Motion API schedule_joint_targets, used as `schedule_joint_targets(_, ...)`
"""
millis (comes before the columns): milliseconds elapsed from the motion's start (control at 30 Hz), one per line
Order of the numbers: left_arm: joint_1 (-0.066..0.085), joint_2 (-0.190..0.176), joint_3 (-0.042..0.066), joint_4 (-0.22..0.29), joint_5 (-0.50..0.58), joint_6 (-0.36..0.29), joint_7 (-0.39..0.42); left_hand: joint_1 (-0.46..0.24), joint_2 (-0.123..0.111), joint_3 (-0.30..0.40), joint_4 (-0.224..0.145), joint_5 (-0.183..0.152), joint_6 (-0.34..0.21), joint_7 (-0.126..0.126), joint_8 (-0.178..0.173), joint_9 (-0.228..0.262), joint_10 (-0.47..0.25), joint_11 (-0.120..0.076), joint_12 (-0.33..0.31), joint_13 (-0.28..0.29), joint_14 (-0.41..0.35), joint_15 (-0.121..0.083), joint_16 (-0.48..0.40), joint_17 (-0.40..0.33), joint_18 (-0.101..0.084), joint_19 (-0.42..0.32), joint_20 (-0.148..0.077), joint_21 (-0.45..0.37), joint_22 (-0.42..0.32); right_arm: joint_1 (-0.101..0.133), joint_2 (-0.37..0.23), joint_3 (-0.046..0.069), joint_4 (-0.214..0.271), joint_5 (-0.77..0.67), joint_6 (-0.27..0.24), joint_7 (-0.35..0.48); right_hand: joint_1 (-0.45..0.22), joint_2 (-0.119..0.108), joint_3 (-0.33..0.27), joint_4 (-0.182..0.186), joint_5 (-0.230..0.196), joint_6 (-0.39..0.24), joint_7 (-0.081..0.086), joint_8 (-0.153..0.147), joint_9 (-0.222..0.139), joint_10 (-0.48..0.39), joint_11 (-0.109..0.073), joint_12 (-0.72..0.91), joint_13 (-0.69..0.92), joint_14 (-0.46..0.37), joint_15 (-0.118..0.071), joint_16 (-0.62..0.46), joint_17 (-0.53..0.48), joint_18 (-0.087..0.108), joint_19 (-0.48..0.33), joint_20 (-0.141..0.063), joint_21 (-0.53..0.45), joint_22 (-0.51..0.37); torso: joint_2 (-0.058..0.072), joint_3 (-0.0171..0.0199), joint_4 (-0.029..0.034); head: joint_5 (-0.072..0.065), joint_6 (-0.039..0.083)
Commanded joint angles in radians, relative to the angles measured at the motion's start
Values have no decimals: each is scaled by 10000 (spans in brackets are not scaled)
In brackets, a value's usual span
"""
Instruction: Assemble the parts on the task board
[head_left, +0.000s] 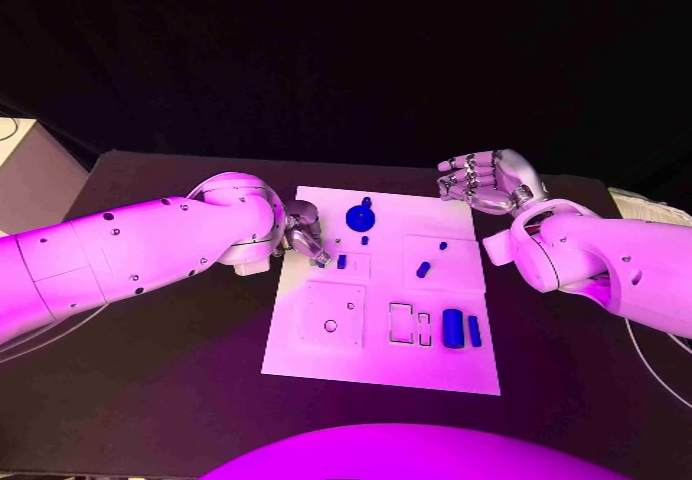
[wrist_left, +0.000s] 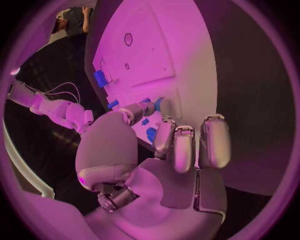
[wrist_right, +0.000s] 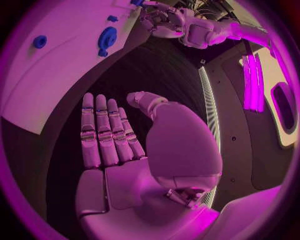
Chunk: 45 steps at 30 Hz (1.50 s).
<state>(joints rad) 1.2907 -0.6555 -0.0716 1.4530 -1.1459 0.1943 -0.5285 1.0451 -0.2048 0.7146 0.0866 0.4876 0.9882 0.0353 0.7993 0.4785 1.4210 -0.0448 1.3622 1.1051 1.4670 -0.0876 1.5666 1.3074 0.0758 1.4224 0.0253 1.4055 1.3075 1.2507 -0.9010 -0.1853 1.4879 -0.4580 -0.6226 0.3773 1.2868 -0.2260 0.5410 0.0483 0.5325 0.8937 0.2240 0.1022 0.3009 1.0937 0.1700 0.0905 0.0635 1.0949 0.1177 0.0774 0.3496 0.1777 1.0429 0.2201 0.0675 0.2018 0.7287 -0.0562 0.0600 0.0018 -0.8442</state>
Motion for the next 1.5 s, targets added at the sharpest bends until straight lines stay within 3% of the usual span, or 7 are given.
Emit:
schedule_joint_targets(33, -26, 62, -22, 0, 104, 66, 96, -33, 37, 1417, -1465, -58, 18, -129, 23, -6, 47, -20, 23, -6, 1038, -45, 42, 2634, -169, 43, -21, 22, 729, -5, -3, 1, 21, -69, 149, 84, -29, 38, -2, -49, 63, 42, 116, -51, -16, 72, -2, -42, -6, -17, 43, -47, -8, 39, 43, 39, 15, -9, -4, 2, -1, -10, -7)
schedule_joint_targets(600, -26, 43, -30, -87, 59, 159, 104, -276, -58, 668, -1199, -145, -83, -184, -10, 11, -14, -53, -73, -66, 1020, -73, 11, 2565, -139, -40, -31, -100, 616, -5, -17, 1, 31, -69, 149, 84, -29, 38, -2, -49, 63, 42, 116, -51, -16, 72, -2, -42, -6, -17, 43, -47, -8, 39, 43, 39, 15, -9, -3, -5, 4, -28, -5)
schedule_joint_targets(967, -26, 13, -32, -113, 6, 197, 100, -398, -67, -650, -642, -360, 10, -273, -89, -36, -34, -121, -90, 22, 1023, -136, 16, 2575, -140, -24, -85, -142, 599, -5, -19, 1, 35, -64, 145, 90, -29, 38, -2, -49, 63, 42, 116, -51, -16, 72, -2, -42, -6, -17, 43, -47, -8, 39, 43, 39, 15, -9, -2, -4, 1, -33, -14)
schedule_joint_targets(1000, -26, 11, -32, -118, 4, 197, 99, -398, -69, -891, -534, -489, 35, -280, -120, -57, -37, -127, -92, 38, 1021, -142, 14, 2571, -140, -20, -92, -147, 598, -5, -18, 1, 35, -64, 145, 90, -29, 38, -2, -49, 63, 42, 116, -51, -16, 72, -2, -42, -6, -17, 43, -47, -8, 39, 43, 39, 15, -9, -3, -4, 4, -36, -12)
schedule_joint_targets(1033, -26, 9, -32, -123, 1, 197, 99, -362, -11, -1100, -419, -1240, 59, -294, -157, -82, -45, -138, -102, 43, 1022, -143, 15, 2573, -142, -14, -98, -149, 600, -5, -17, 1, 35, -63, 146, 91, -29, 38, -2, -49, 63, 42, 116, -51, -16, 72, -2, -42, -6, -17, 43, -47, -8, 39, 43, 39, 15, -9, -3, -4, 4, -36, -12)
schedule_joint_targets(1100, -26, 8, -32, -131, -5, 191, 99, -333, -3, -1280, -278, -1626, 86, -281, -208, -117, -49, -128, -106, 64, 1020, -146, 12, 2567, -138, -20, -101, -166, 587, -5, -15, 1, 35, -63, 148, 92, -29, 38, -2, -49, 63, 42, 116, -51, -16, 72, -2, -42, -6, -17, 43, -47, -8, 39, 43, 39, 15, -9, -5, -4, 6, -37, -11)
schedule_joint_targets(1500, -26, 10, -32, -134, -13, 35, 110, -460, -8, -1708, 187, -1848, 158, -259, -271, -164, -54, -107, -118, 93, 1023, -132, 17, 2577, -139, -11, -97, -174, 589, -5, -15, 1, 40, -58, 155, 93, -29, 38, -2, -49, 63, 42, 116, -51, -16, 72, -2, -42, -6, -17, 43, -47, -8, 39, 43, 39, 15, -9, 0, -1, 0, -47, 1)
